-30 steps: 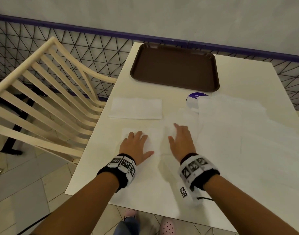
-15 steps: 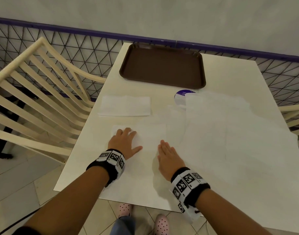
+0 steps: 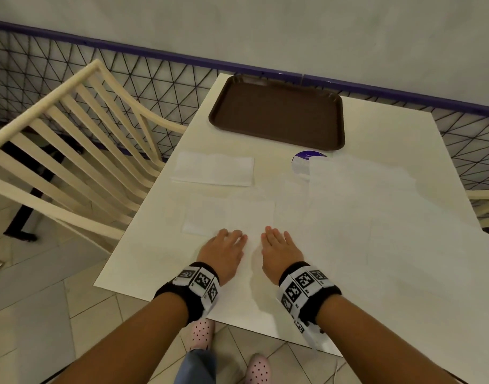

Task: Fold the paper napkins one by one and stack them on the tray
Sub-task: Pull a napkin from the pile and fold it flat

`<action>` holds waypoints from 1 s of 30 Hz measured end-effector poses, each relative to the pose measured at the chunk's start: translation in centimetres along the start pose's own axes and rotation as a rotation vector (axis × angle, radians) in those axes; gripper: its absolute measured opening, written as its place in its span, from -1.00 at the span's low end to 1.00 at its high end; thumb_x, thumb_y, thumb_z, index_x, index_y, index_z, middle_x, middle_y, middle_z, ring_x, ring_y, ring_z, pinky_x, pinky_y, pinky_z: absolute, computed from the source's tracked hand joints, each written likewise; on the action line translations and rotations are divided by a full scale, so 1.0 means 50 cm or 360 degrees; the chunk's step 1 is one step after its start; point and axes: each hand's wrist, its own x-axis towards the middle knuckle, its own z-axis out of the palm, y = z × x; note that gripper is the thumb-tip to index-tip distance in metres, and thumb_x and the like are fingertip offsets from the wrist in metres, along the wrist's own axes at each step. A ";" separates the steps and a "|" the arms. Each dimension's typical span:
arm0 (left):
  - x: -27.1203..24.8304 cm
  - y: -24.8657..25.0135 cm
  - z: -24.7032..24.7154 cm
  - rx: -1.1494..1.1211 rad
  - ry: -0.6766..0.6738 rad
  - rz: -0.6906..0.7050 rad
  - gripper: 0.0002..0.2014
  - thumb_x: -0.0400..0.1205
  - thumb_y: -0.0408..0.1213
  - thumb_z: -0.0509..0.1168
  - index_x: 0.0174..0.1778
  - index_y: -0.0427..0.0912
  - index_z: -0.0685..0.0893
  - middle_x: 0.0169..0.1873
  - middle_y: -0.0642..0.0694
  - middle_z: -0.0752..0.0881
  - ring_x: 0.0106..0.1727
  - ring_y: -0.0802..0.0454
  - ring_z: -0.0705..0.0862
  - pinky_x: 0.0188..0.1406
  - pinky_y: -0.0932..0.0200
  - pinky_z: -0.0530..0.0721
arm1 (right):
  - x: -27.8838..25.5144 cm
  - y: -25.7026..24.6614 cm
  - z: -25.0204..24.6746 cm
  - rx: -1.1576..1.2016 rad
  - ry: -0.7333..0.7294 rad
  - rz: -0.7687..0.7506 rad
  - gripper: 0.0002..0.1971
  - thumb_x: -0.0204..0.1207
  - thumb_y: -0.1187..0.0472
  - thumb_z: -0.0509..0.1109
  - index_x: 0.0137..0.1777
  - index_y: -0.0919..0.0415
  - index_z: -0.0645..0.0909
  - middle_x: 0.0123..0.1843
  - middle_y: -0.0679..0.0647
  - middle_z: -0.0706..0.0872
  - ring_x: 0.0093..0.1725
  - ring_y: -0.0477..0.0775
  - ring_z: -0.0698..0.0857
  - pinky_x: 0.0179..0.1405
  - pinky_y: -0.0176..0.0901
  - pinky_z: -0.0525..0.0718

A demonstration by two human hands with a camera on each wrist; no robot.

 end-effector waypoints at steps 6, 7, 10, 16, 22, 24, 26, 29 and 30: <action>-0.060 -0.102 0.036 -0.0001 0.0273 -0.0256 -0.69 0.44 -0.15 0.23 -0.14 -0.21 0.82 -0.21 -0.09 0.78 -0.34 -0.09 0.73 -0.65 0.26 0.62 | 0.003 0.003 -0.009 -0.0099 -0.0058 -0.0024 -0.45 0.70 0.26 -0.15 0.65 0.34 -0.17 0.70 0.19 -0.18 0.69 0.13 -0.13 0.67 0.02 -0.19; -0.072 -0.118 0.035 -0.0005 0.0298 -0.0314 -0.70 0.45 -0.17 0.22 -0.16 -0.22 0.82 -0.22 -0.11 0.77 -0.36 -0.10 0.73 -0.68 0.24 0.61 | 0.004 0.004 -0.008 -0.0118 -0.0051 -0.0030 -0.46 0.70 0.25 -0.15 0.65 0.35 -0.16 0.70 0.20 -0.17 0.69 0.13 -0.12 0.67 0.03 -0.18; -0.102 -0.155 0.031 -0.0081 0.0266 -0.0513 -0.76 0.29 -0.35 0.56 -0.17 -0.34 0.79 -0.24 -0.22 0.75 -0.37 -0.18 0.72 -0.60 0.12 0.66 | 0.007 0.003 -0.008 -0.0161 -0.0042 -0.0045 -0.46 0.71 0.22 -0.15 0.65 0.35 -0.14 0.70 0.21 -0.14 0.69 0.15 -0.10 0.68 0.05 -0.18; -0.062 -0.153 -0.025 -0.0189 0.0040 -0.0389 -0.43 0.67 -0.06 0.15 0.59 -0.15 0.21 0.57 -0.10 0.23 0.57 -0.06 0.24 0.50 0.12 0.29 | 0.023 0.004 -0.018 -0.0243 0.0020 -0.0077 -0.50 0.71 0.18 -0.08 0.59 0.38 0.13 0.65 0.25 0.14 0.64 0.20 0.11 0.66 0.09 -0.13; 0.029 -0.134 -0.048 -0.0068 -0.0340 -0.0045 -0.39 0.71 -0.28 0.06 0.65 -0.07 -0.05 0.65 -0.02 -0.03 0.65 -0.01 0.03 0.55 0.11 0.21 | 0.041 0.006 -0.065 -0.0192 0.0042 -0.0107 -0.60 0.69 0.08 0.00 0.30 0.30 0.52 0.27 0.18 0.65 0.33 0.15 0.57 0.65 0.06 -0.08; 0.038 -0.123 -0.055 0.0027 -0.0337 0.0002 -0.43 0.71 -0.39 0.00 0.65 -0.10 -0.02 0.62 -0.08 0.04 0.59 -0.08 0.15 0.39 0.07 0.42 | 0.045 0.009 -0.074 -0.0181 0.0066 -0.0102 -0.58 0.69 0.03 0.02 0.30 0.29 0.53 0.23 0.17 0.67 0.31 0.16 0.58 0.66 0.06 -0.07; 0.043 -0.117 -0.058 0.0107 -0.0327 0.0038 -0.47 0.72 -0.43 -0.05 0.64 -0.15 0.01 0.59 -0.14 0.10 0.53 -0.13 0.24 0.29 0.05 0.50 | 0.049 0.008 -0.079 -0.0168 0.0129 -0.0086 -0.54 0.68 -0.04 0.02 0.33 0.29 0.50 0.25 0.17 0.67 0.33 0.17 0.56 0.65 0.09 -0.08; 0.049 -0.121 -0.061 0.0140 -0.0357 0.0088 -0.51 0.74 -0.41 -0.08 0.62 -0.18 0.07 0.56 -0.17 0.18 0.48 -0.15 0.33 0.32 0.02 0.50 | 0.046 0.002 -0.075 -0.0201 0.0170 -0.0058 -0.46 0.67 -0.11 0.00 0.48 0.25 0.34 0.37 0.17 0.59 0.45 0.20 0.45 0.66 0.14 -0.13; 0.053 -0.127 -0.065 0.0129 -0.0374 0.0125 -0.51 0.74 -0.41 -0.08 0.62 -0.18 0.07 0.55 -0.18 0.22 0.46 -0.14 0.37 0.34 0.03 0.49 | 0.049 0.001 -0.073 -0.0202 0.0197 -0.0049 -0.46 0.68 -0.09 0.01 0.53 0.24 0.27 0.40 0.18 0.56 0.48 0.22 0.41 0.66 0.17 -0.14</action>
